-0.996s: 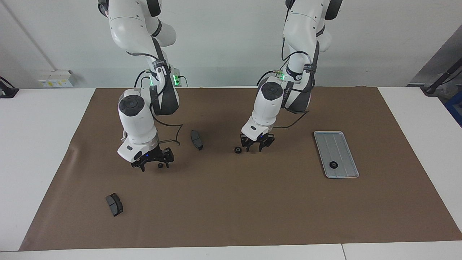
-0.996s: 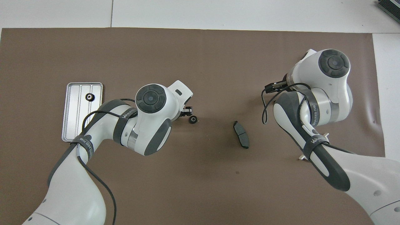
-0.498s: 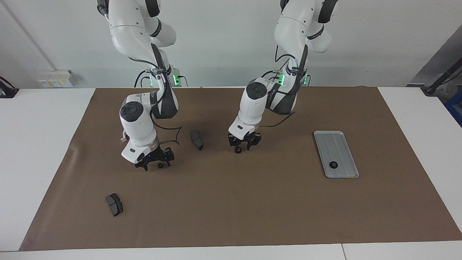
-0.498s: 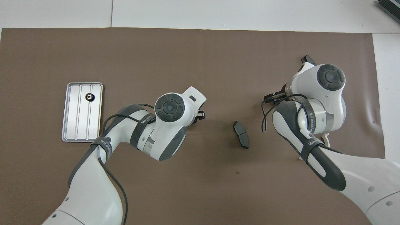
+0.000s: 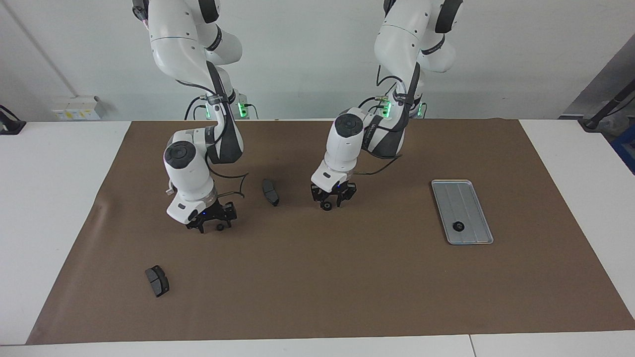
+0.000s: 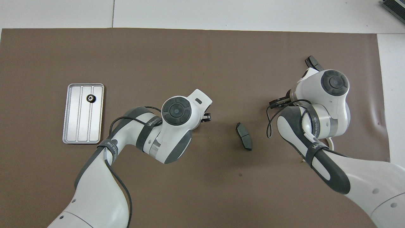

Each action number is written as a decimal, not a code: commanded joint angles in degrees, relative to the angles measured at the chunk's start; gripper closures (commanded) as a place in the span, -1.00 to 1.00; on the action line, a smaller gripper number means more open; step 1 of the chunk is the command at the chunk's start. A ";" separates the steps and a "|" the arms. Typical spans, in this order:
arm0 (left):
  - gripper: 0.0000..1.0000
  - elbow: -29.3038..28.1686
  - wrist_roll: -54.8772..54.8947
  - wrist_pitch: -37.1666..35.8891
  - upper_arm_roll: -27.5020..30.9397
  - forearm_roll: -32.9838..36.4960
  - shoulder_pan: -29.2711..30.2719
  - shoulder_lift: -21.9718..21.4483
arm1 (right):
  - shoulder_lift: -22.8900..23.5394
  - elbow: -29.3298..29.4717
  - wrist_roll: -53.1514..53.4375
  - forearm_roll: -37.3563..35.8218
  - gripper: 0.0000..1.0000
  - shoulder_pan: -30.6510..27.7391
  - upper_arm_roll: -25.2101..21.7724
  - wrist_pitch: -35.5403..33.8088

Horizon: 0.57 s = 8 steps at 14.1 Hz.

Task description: Pick bearing gear from pile to tray

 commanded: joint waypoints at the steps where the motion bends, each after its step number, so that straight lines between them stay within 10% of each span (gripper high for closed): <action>1: -0.15 0.70 -1.03 0.85 1.10 0.02 -2.06 1.20 | -2.01 -2.54 -2.17 1.14 -0.74 -1.04 0.81 0.35; 8: -0.10 3.32 -1.83 -3.45 1.27 2.56 -3.03 2.70 | -2.71 -3.50 -2.08 1.14 -0.51 -0.69 0.81 -0.88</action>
